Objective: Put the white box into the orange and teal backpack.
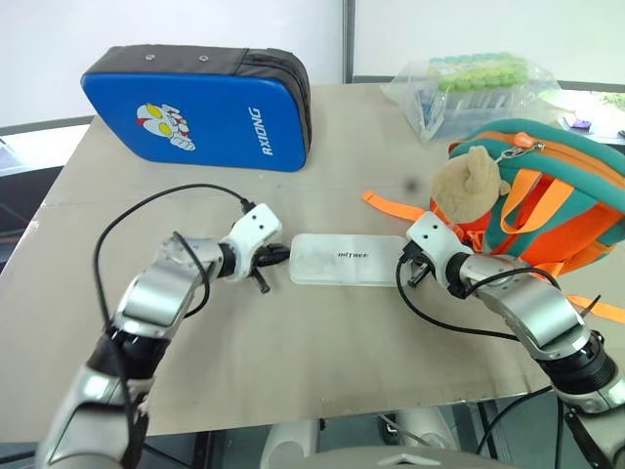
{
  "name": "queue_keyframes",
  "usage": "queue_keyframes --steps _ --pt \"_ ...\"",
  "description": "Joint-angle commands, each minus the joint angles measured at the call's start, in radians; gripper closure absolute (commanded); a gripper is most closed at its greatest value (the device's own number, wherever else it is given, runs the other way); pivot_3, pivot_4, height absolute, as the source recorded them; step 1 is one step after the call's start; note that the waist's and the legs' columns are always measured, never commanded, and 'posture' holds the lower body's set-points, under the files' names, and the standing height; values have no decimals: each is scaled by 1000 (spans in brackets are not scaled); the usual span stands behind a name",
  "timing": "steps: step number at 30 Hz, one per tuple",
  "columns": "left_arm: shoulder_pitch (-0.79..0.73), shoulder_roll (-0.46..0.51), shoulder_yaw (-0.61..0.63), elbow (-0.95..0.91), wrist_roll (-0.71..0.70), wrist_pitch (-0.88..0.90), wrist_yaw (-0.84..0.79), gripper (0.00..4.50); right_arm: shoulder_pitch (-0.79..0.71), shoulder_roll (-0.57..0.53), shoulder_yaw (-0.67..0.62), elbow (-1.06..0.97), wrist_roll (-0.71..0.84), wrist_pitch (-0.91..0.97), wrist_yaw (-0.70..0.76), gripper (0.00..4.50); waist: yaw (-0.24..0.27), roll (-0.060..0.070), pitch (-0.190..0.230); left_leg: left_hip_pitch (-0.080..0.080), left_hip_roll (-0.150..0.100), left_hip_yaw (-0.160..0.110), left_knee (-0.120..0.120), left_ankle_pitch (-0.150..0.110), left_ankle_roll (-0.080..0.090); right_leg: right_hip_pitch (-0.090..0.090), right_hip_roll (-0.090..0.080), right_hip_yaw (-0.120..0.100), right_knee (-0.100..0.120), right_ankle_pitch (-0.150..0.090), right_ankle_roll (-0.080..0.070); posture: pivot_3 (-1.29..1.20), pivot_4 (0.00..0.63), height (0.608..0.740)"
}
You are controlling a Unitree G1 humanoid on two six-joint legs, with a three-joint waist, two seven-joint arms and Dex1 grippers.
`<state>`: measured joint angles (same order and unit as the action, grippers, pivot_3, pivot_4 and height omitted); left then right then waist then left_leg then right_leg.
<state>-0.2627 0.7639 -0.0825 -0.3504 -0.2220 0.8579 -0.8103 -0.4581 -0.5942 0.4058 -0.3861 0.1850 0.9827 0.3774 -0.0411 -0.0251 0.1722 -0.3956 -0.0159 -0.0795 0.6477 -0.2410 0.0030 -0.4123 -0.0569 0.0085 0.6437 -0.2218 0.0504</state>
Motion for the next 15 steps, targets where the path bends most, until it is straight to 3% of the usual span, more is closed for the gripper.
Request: queue_keyframes --steps 1,5,8,11,15 --pt "68 -22 67 -193 -99 159 35 4122 -29 9 35 -6 -20 -95 75 4500 2 0 0 0 0 0 0 0 0 0 0 0 0 0 0 0 150 740" --pt "153 -55 225 -268 -174 285 68 4122 -49 21 54 64 -72 -192 125 4500 4 0 0 0 1 0 1 0 0 0 2 -1 0 0 0 0 150 740" --pt "217 -34 389 -197 -236 336 34 3521 -55 29 52 98 -93 -228 153 4500 2 0 0 1 1 0 1 0 0 0 3 -1 1 0 0 0 150 740" --pt "227 -11 515 -125 -319 401 -3 2145 -53 31 40 113 -109 -246 175 4500 2 0 0 1 2 -1 1 0 0 0 4 -2 1 1 -1 0 150 740" --pt "205 15 633 -58 -477 626 -64 365 -47 32 24 116 -121 -255 192 4500 5 0 0 1 1 -1 1 0 0 0 3 -3 1 1 -1 0 150 740"
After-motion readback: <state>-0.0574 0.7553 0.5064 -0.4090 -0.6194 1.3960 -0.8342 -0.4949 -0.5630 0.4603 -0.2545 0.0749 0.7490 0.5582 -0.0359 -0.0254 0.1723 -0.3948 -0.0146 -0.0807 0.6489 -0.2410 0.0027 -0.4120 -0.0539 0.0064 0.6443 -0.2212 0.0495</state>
